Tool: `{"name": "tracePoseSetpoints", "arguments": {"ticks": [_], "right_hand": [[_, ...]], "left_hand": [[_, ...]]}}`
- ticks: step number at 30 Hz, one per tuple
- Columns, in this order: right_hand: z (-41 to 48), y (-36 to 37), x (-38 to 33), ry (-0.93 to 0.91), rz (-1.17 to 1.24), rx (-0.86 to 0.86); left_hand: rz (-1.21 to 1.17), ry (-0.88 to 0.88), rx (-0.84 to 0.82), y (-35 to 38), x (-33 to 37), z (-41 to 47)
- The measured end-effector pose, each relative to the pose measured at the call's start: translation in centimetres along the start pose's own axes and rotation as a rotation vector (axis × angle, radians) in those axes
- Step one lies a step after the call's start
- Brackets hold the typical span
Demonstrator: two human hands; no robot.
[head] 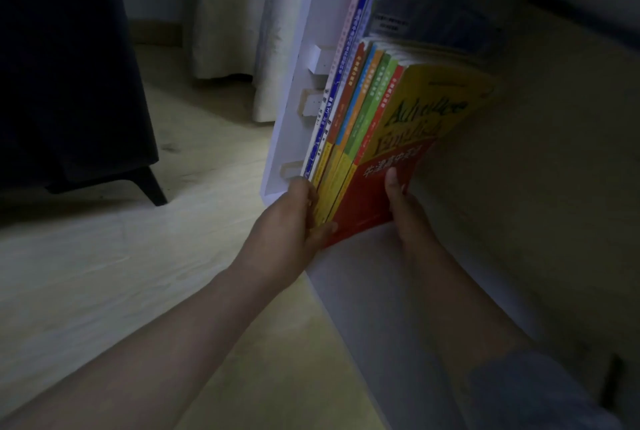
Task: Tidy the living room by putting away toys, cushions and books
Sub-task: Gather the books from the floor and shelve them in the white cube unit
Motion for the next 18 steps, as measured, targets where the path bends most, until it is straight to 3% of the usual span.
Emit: {"name": "tracePoseSetpoints", "arguments": {"ticks": [8, 11, 15, 18], "right_hand": [[1.9, -0.1, 3.2, 0.134, -0.011, -0.039], [1.6, 0.6, 1.7, 0.106, 0.073, -0.061], [2.4, 1.8, -0.1, 0.006, 0.214, -0.034], [2.6, 1.9, -0.5, -0.010, 0.268, 0.001]], "left_hand": [[-0.110, -0.083, -0.075, 0.8, -0.2, 1.2], [-0.103, -0.072, -0.025, 0.0, -0.1, 1.1], [-0.040, 0.063, 0.107, -1.6, 1.1, 0.3], [0.017, 0.172, 0.117, -1.6, 1.8, -0.5]]}}
Point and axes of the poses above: each hand's wrist, its own z-axis towards the middle knuckle, its own y-axis out of the palm, x = y × z, the point moved 9 cm from there along z, towards the middle knuckle, and after that the axes turned 10 degrees about z, right-handed, at the moved point
